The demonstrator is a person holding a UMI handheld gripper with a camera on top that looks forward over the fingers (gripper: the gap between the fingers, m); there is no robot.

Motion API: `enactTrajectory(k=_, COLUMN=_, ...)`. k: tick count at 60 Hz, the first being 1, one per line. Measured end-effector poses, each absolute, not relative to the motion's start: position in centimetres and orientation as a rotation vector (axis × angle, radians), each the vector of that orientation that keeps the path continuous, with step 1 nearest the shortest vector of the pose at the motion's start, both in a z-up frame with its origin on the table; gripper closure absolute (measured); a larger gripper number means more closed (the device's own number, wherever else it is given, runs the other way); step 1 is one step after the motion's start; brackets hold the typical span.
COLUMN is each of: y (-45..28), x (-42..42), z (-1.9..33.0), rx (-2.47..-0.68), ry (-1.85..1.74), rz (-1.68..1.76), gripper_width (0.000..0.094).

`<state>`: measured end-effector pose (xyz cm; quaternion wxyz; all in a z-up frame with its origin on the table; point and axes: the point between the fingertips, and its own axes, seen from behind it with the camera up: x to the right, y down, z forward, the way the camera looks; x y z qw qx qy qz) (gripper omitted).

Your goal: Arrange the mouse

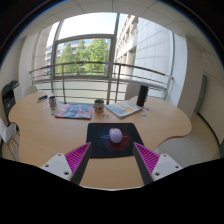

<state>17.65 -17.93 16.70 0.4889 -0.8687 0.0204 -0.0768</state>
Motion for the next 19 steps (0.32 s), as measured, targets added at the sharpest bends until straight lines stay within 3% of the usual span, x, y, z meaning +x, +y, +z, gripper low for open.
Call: enactTrajectory(k=19, y=-23.2, x=16.6, z=18.3, rx=-2.097, ry=0.041, rz=-0.204, gripper_width=0.0086)
